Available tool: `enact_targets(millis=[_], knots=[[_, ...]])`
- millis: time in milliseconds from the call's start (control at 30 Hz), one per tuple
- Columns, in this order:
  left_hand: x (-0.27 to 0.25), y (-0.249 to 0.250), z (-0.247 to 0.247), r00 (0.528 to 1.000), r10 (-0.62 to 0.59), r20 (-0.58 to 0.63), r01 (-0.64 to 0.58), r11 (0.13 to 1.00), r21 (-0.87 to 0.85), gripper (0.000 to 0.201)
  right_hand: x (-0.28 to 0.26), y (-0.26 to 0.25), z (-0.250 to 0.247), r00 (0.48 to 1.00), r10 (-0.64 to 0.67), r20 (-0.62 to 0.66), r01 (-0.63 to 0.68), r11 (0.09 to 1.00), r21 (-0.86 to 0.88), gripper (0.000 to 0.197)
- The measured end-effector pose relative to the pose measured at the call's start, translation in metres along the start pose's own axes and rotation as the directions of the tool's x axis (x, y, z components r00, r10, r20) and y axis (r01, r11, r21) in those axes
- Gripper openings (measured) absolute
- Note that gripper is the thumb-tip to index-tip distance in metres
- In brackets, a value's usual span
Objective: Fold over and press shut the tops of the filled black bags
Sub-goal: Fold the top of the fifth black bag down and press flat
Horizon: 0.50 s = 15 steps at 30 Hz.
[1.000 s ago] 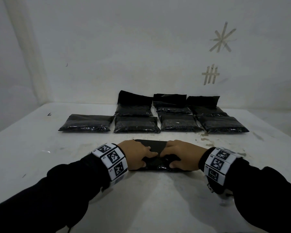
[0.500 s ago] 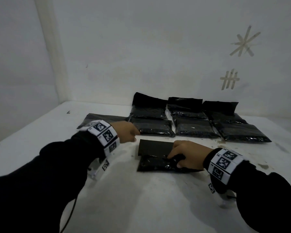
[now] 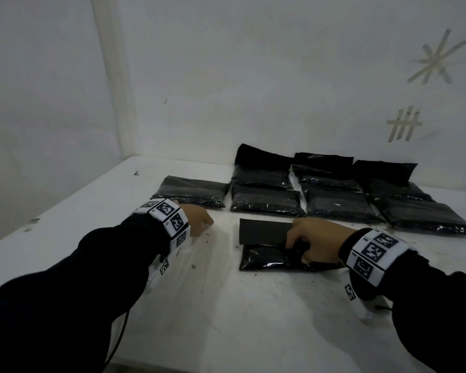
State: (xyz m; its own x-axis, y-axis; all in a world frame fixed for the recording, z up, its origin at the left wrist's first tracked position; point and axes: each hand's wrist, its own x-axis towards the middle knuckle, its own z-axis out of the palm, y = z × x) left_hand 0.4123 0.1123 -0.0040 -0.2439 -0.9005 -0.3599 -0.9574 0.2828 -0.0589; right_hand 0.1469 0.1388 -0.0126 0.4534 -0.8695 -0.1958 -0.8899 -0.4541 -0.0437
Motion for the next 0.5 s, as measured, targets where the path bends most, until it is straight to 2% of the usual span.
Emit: enact_targets(millis=[267, 500], knots=[[0.0097, 0.0051, 0.0071, 0.995, 0.088, -0.035, -0.089, 0.996, -0.005, 0.058, -0.0038, 0.0013, 0.0037, 1.000, 0.012, -0.012, -0.011, 1.000, 0.022, 0.038], [0.0081, 0.0104, 0.0054, 0.993, 0.082, -0.084, -0.080, 0.996, 0.025, 0.037, -0.0079, 0.0001, 0.0051, 1.000, 0.018, -0.024, -0.017, 0.999, 0.043, 0.036]])
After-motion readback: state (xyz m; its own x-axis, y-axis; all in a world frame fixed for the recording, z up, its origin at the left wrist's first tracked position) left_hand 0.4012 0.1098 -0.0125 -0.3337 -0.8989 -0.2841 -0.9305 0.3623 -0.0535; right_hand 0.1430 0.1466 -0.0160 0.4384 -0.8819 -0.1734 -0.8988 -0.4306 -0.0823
